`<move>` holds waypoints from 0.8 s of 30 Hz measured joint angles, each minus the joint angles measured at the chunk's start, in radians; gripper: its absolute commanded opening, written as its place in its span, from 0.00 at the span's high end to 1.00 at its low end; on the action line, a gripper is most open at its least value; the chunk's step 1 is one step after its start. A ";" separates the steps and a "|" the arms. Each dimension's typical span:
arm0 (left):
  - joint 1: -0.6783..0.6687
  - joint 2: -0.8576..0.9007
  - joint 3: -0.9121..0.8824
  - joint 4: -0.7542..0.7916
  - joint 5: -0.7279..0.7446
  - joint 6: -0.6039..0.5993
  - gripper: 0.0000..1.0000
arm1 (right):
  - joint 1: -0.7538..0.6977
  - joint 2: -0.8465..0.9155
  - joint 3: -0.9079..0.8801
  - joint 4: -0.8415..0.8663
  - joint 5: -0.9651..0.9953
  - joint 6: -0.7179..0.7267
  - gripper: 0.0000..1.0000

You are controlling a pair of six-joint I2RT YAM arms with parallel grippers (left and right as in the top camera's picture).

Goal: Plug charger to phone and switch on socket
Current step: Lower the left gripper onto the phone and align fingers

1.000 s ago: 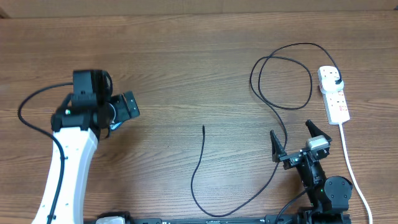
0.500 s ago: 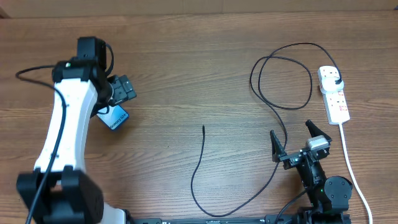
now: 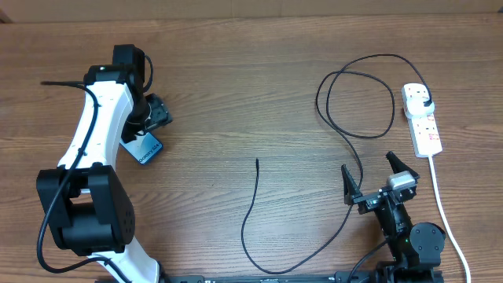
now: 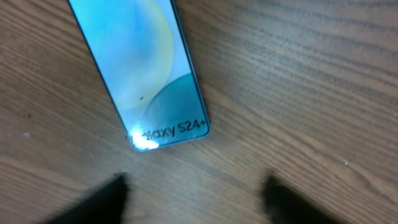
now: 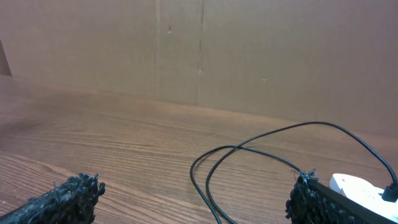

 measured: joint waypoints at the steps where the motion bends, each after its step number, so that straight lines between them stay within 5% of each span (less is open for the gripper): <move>1: 0.000 0.001 0.000 0.009 0.001 -0.008 0.00 | 0.000 0.000 0.000 0.000 0.000 0.000 0.00; 24: 0.000 0.001 0.003 0.073 -0.019 -0.124 0.00 | 0.000 0.000 0.000 0.000 0.000 0.000 0.00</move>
